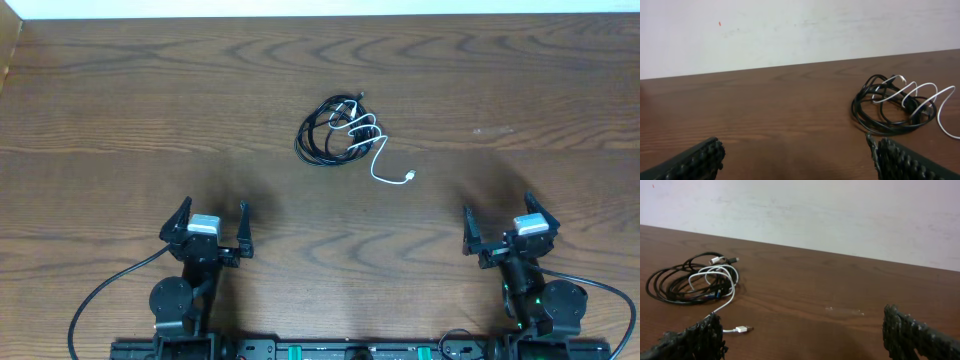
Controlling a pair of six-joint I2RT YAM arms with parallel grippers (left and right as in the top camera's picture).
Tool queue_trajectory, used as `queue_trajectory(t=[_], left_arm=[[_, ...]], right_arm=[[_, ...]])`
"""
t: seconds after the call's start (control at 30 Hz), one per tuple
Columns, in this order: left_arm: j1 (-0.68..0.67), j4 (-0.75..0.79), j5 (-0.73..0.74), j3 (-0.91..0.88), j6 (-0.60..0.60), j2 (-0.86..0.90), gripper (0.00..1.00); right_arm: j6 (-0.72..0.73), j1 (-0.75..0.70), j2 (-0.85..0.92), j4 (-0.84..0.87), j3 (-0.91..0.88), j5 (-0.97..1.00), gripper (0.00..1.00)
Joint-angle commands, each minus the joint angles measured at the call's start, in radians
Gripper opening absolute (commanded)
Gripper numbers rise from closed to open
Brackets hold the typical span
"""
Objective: Untangle cables
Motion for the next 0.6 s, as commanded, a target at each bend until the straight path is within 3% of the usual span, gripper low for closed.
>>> queue_trajectory(t=[0.0, 0.33, 0.57], left_arm=[[-0.004, -0.032, -0.012, -0.017, 0.024, 0.003, 0.98], [-0.004, 0.14, 0.077, -0.017, 0.022, 0.003, 0.98], [-0.004, 0.137, 0.077, -0.017, -0.09, 0.003, 0.98]], right_arm=[[0.011, 0.002, -0.006, -0.004, -0.002, -0.003, 0.99], [0.011, 0.002, -0.006, -0.005, -0.002, -0.003, 0.99], [0.011, 0.002, -0.006, -0.005, -0.002, -0.003, 0.99]])
